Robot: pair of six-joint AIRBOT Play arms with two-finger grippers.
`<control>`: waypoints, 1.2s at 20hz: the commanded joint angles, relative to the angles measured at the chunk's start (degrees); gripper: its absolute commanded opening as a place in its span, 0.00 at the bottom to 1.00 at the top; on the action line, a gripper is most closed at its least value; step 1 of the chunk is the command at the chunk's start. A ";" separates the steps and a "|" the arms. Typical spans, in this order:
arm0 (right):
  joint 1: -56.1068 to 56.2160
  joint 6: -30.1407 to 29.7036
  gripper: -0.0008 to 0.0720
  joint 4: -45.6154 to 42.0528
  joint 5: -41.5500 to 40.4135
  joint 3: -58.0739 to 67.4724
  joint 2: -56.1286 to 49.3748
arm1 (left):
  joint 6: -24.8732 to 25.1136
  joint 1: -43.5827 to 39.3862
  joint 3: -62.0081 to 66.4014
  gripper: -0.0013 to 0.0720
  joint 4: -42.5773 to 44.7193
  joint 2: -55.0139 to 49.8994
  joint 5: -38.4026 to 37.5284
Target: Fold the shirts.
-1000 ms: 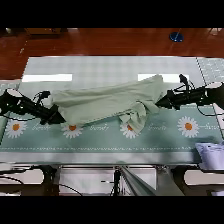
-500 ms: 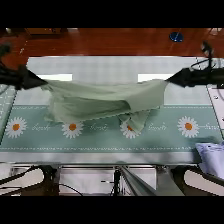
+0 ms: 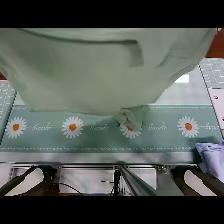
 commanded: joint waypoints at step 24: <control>0.15 12.68 0.05 -15.32 18.49 12.39 -8.70 | -8.52 0.33 -25.11 0.05 10.88 20.39 -5.90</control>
